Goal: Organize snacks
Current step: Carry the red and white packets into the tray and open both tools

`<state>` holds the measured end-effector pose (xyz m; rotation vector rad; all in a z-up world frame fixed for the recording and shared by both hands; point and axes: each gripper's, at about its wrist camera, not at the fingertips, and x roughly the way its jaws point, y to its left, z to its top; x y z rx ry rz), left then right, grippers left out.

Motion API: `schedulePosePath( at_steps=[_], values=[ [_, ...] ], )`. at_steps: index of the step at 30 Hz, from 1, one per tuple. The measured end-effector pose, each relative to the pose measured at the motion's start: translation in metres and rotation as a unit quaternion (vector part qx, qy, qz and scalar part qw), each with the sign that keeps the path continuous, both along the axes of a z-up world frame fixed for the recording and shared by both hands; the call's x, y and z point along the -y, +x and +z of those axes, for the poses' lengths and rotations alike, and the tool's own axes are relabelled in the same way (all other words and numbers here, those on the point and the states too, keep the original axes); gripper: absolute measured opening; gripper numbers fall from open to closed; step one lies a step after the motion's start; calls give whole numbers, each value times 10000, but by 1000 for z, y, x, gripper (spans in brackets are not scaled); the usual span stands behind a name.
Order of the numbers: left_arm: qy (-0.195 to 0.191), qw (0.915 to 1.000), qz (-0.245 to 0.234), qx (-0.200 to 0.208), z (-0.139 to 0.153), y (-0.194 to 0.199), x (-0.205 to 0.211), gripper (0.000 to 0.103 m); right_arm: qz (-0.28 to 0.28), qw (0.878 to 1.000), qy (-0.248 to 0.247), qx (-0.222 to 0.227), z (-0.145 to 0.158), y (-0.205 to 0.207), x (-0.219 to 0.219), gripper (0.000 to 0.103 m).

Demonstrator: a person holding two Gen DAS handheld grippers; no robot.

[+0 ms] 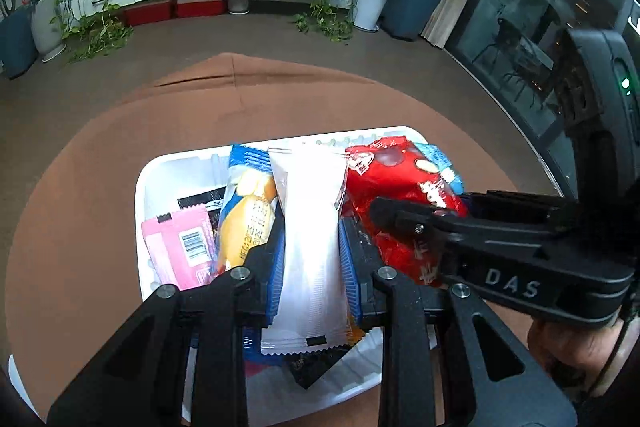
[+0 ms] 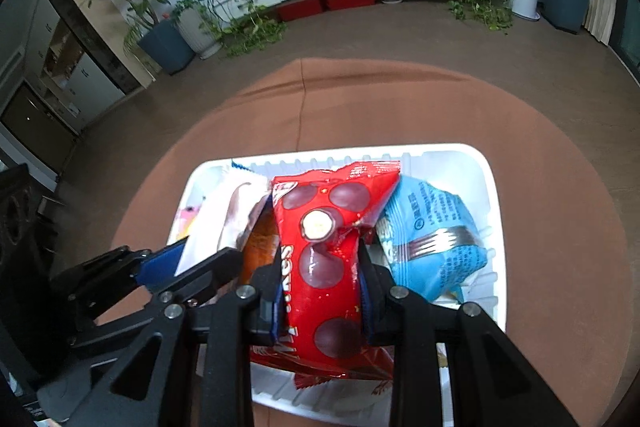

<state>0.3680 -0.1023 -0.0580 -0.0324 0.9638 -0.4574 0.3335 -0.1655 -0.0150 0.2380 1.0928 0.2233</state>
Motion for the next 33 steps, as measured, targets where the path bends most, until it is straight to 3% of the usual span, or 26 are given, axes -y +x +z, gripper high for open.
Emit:
schedulePosePath(
  at_steps=[11,16,19,25,31,33],
  values=[
    [-58,9999,107,3,-20,9,-4,25,4,9999,-136,50,-3,1,-6,34],
    [-102,9998,135,95,-16,2,-13,27,-52,9999,-90,123,-1,1,-4,42],
    [-132,9997,156,136,-14,-4,-19,32,-69,9998,-89,138,1,1,-4,44],
    [-165,9993,251,209,-11,-7,-30,58,-138,9997,-80,175,4,2,0,44],
    [-181,9990,311,280,-5,-12,-33,63,-127,9996,-110,214,5,-1,-1,46],
    [-167,9987,340,337,-2,-17,-35,73,-140,9995,-123,261,8,-3,-1,48]
  ],
)
